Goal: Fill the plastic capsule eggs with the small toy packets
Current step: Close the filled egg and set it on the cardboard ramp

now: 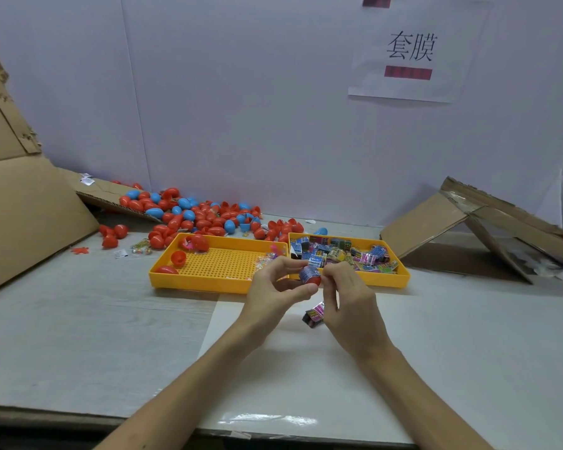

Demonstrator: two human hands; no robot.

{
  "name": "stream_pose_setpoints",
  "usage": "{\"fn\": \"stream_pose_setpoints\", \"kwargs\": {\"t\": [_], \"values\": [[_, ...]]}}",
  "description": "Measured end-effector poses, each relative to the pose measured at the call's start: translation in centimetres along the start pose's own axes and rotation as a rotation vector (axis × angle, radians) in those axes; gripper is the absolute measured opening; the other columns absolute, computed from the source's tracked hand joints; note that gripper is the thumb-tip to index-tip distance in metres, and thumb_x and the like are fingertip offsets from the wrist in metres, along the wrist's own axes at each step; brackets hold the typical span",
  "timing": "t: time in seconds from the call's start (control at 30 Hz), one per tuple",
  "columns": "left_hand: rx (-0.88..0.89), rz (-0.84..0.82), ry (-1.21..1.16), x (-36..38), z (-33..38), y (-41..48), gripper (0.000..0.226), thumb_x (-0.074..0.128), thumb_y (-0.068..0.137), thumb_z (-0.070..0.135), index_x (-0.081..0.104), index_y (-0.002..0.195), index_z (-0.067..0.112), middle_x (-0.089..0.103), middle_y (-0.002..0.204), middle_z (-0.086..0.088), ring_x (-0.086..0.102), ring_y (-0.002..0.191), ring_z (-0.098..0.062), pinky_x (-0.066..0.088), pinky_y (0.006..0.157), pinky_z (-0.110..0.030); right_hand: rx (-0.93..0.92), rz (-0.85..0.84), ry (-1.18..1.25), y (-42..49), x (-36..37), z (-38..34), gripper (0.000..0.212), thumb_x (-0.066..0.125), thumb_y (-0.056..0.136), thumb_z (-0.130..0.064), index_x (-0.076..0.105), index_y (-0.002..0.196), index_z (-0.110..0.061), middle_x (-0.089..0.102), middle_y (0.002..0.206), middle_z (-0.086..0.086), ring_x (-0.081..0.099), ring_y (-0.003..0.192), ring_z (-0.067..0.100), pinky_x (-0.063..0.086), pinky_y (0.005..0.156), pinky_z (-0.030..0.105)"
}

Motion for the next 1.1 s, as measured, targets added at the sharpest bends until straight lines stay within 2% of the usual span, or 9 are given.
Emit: {"fn": "stream_pose_setpoints", "kwargs": {"t": [0.17,0.3,0.37,0.5,0.6,0.67,0.77,0.97,1.1], "values": [[-0.022,-0.017,-0.024,-0.2,0.1,0.2,0.041,0.08,0.084,0.007,0.068,0.119,0.024,0.072,0.114,0.007,0.072,0.097,-0.011,0.059,0.075,-0.024,0.33,-0.012,0.337,0.4,0.0,0.7,0.011,0.054,0.098,-0.012,0.061,0.1,-0.02,0.065,0.093,-0.007,0.065,0.07,0.013,0.05,0.061,0.018],[-0.024,-0.074,-0.013,-0.2,0.0,0.1,0.046,0.072,0.088,-0.003,0.069,0.122,0.027,0.069,0.117,0.016,0.072,0.095,-0.011,0.059,0.077,-0.026,0.662,-0.114,0.729,0.6,-0.3,2.5,0.023,0.056,0.102,-0.013,0.065,0.12,-0.024,0.07,0.115,0.0,0.074,0.079,0.023,0.056,0.066,0.027],[-0.03,-0.123,-0.011,-0.2,-0.1,0.1,0.046,0.067,0.092,-0.003,0.067,0.129,0.025,0.067,0.123,0.012,0.073,0.097,-0.015,0.06,0.08,-0.028,0.688,-0.218,0.817,0.5,-0.2,2.8,0.03,0.062,0.099,-0.012,0.066,0.126,-0.022,0.071,0.12,-0.005,0.075,0.088,0.024,0.058,0.069,0.03],[-0.043,-0.132,-0.024,-0.2,-0.2,0.0,0.046,0.06,0.099,0.002,0.058,0.14,0.023,0.066,0.126,-0.003,0.075,0.096,-0.021,0.061,0.084,-0.032,0.718,-0.235,0.815,0.5,0.0,2.5,0.024,0.075,0.089,-0.012,0.068,0.109,-0.024,0.072,0.107,-0.01,0.075,0.087,0.019,0.054,0.065,0.022],[-0.054,-0.101,-0.008,-0.2,-0.4,0.1,0.033,0.062,0.099,0.008,0.066,0.127,0.023,0.075,0.11,-0.003,0.076,0.092,-0.02,0.061,0.079,-0.029,0.745,-0.22,0.841,0.4,0.0,2.6,0.029,0.081,0.081,-0.016,0.064,0.105,-0.016,0.073,0.098,-0.008,0.075,0.086,0.022,0.054,0.064,0.022],[-0.061,-0.099,0.012,-0.1,-0.6,0.1,0.024,0.061,0.1,0.008,0.069,0.118,0.021,0.077,0.103,-0.004,0.076,0.09,-0.02,0.06,0.076,-0.026,0.742,-0.237,0.836,0.4,-0.2,2.6,0.031,0.081,0.081,-0.016,0.066,0.107,-0.022,0.074,0.099,-0.007,0.074,0.088,0.02,0.055,0.066,0.023],[-0.086,-0.087,-0.027,-0.1,-0.6,0.2,0.02,0.064,0.099,0.015,0.071,0.117,0.019,0.078,0.099,-0.006,0.076,0.09,-0.023,0.061,0.078,-0.03,0.721,-0.242,0.821,0.5,-0.3,2.5,0.029,0.085,0.079,-0.016,0.072,0.101,-0.031,0.074,0.099,-0.004,0.073,0.089,0.02,0.056,0.068,0.025],[-0.16,-0.032,-0.082,-0.3,-1.0,0.3,0.016,0.072,0.091,0.021,0.07,0.101,0.008,0.077,0.087,-0.004,0.076,0.083,-0.026,0.06,0.069,-0.027,0.693,-0.313,0.897,0.6,-0.4,2.2,0.028,0.087,0.07,-0.019,0.072,0.092,-0.024,0.073,0.092,-0.001,0.073,0.089,0.025,0.058,0.071,0.031],[-0.211,-0.031,-0.177,-0.4,-1.0,0.4,0.01,0.067,0.095,0.011,0.07,0.104,0.008,0.076,0.097,-0.013,0.077,0.087,-0.028,0.061,0.072,-0.027,0.817,-0.245,0.97,0.8,-0.6,2.8,0.026,0.083,0.073,-0.019,0.071,0.095,-0.019,0.073,0.087,0.004,0.071,0.078,0.025,0.057,0.068,0.03]]}}
Point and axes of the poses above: each hand's wrist, its own y-axis towards the middle knuckle, its own x-axis out of the palm, z = x × y, the point moved 2 cm from there along y, towards the middle knuckle
